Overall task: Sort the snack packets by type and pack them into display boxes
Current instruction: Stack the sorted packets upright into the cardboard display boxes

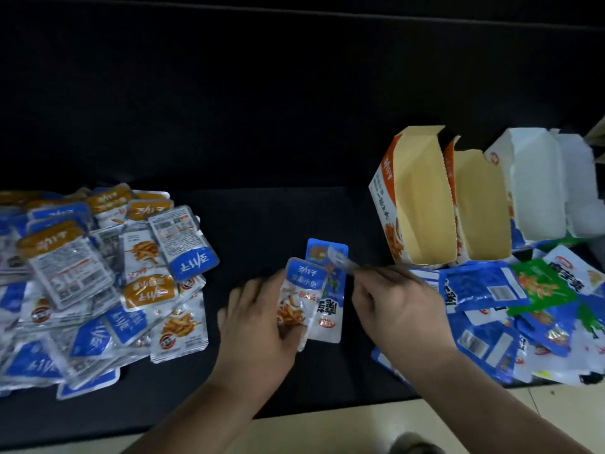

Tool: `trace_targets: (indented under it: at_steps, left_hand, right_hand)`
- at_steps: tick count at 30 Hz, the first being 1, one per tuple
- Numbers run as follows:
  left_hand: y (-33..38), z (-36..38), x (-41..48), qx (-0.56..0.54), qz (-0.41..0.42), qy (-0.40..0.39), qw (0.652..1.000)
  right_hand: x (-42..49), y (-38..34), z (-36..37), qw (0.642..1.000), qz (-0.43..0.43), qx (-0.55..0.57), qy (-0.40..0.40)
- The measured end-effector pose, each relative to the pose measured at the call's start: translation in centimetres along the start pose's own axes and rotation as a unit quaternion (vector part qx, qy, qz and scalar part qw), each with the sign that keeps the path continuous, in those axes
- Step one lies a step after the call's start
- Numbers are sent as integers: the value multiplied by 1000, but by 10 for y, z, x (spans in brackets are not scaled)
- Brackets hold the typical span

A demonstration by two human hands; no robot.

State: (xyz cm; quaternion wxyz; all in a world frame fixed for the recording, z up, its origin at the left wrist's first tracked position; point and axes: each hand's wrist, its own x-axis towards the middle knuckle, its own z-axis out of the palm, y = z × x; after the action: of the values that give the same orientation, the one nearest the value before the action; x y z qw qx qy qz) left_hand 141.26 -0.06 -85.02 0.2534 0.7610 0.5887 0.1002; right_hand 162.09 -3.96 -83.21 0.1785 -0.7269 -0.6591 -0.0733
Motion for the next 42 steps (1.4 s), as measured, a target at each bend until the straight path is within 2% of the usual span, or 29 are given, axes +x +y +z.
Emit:
trace_targets:
  at_steps: [3, 7, 8, 10, 13, 15, 18, 20, 23, 26, 34, 36, 39, 42]
  left_hand:
    - [1, -5, 7, -119, -76, -26, 990]
    - [0, -35, 10, -300, -178, -16, 937]
    - [-2, -45, 9, -340, -216, -9, 915]
    - [-8, -59, 9, -444, -289, -16, 848]
    - [-10, -72, 8, -567, -329, -95, 749]
    - [-7, -76, 4, -590, -300, -170, 730]
    - [-5, -76, -2, -591, -260, -195, 739]
    - [-6, -74, -2, -593, -261, -178, 741]
    - [-14, -70, -1, -531, -287, -107, 790]
    - [-15, -61, -9, -462, -292, -83, 833]
    - [10, -43, -23, -431, -262, -98, 858]
    - [16, -40, -24, -432, -246, -101, 862]
    - [23, -36, -24, -427, -219, -114, 870]
    - [27, -34, -21, -438, -206, -107, 868]
  right_hand:
    - [9, -21, -15, 996, -36, 52, 57]
    - [5, -40, -18, 991, -76, 95, 47]
    - [2, -38, -15, 990, -81, 104, 43]
    - [0, -33, -10, 986, -92, 135, 33]
    - [-1, -37, -10, 969, -121, 214, 5]
    - [1, -48, -10, 954, -137, 265, -11]
    - [4, -58, -7, 945, -129, 299, -17]
    - [5, -55, -4, 959, -77, 273, -18]
    - [-3, -46, 5, 981, 23, 181, -66]
    - [-26, -43, 20, 984, -2, 100, -149]
    - [-43, -14, -3, 955, 29, 153, -253]
    - [-45, 3, -12, 955, 52, 153, -250]
    - [-49, 19, -20, 959, 69, 113, -252]
    - [-44, 16, -30, 968, 32, 42, -246]
